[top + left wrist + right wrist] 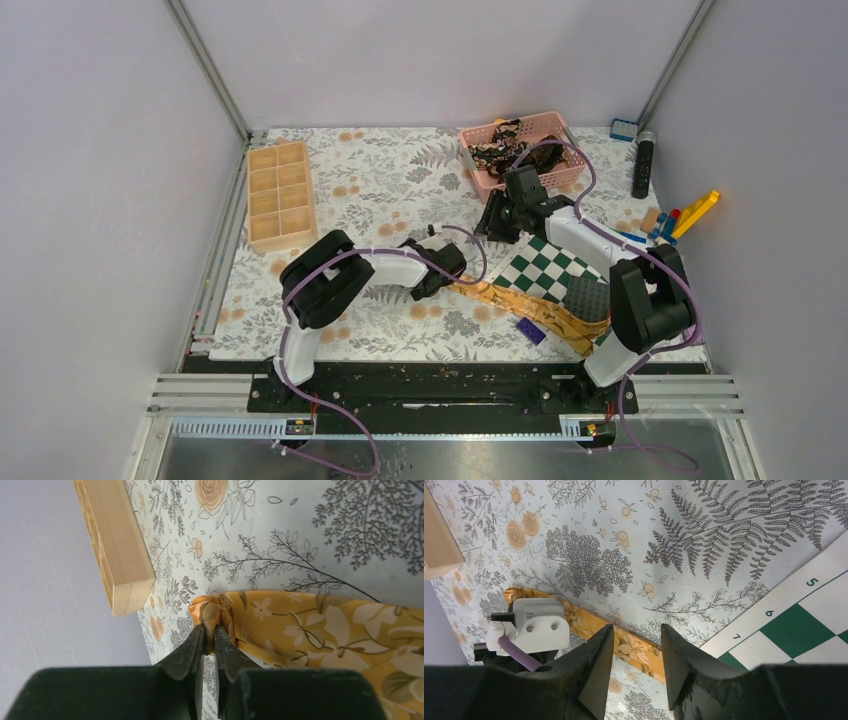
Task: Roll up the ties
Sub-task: Roll the tie at the center of the board.
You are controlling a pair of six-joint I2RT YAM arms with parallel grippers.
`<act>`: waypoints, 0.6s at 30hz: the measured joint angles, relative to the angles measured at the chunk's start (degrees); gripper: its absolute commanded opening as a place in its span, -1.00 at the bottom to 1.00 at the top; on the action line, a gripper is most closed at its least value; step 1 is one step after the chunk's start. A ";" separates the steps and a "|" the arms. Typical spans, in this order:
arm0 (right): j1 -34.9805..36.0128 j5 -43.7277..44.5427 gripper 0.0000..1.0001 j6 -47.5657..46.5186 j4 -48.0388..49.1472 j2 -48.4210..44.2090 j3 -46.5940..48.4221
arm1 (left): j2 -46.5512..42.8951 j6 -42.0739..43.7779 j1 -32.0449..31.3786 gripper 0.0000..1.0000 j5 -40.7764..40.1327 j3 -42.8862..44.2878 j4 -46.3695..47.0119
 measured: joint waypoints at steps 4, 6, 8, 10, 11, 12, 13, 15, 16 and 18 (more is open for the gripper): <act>-0.15 -0.02 -0.02 0.00 -0.04 0.00 0.00 | 0.26 0.00 -0.28 -1.00 0.96 0.11 -0.52; -0.20 -0.04 -0.01 0.00 -0.07 0.00 0.00 | 0.26 0.00 -0.33 -1.00 1.53 0.42 -0.72; -0.20 -0.04 0.00 0.02 -0.07 0.00 0.00 | 0.26 0.00 -0.33 -1.00 2.12 0.74 -0.90; -0.20 -0.04 0.02 0.02 -0.09 0.00 0.00 | 0.26 0.00 -0.33 -0.99 2.67 1.01 -1.05; -0.20 -0.04 0.04 0.02 -0.09 0.00 0.00 | 0.26 0.02 -0.33 -0.97 2.95 1.18 -1.11; -0.20 -0.04 0.05 0.02 -0.09 0.00 0.00 | 0.26 0.00 -0.33 -0.94 3.17 1.31 -1.16; -0.20 -0.04 0.06 0.00 -0.09 0.00 0.00 | 0.26 0.00 -0.33 -0.90 3.48 1.55 -1.29; -0.20 -0.04 0.08 0.00 -0.11 0.00 0.00 | 0.26 0.00 -0.33 -0.80 3.89 1.88 -1.33; -0.20 -0.04 0.09 0.00 -0.11 0.00 0.00 | 0.26 0.00 -0.35 -0.74 4.09 1.99 -1.33; -0.20 -0.04 0.10 0.00 -0.13 0.00 0.00 | 0.26 0.00 -0.33 -0.69 4.33 2.16 -1.51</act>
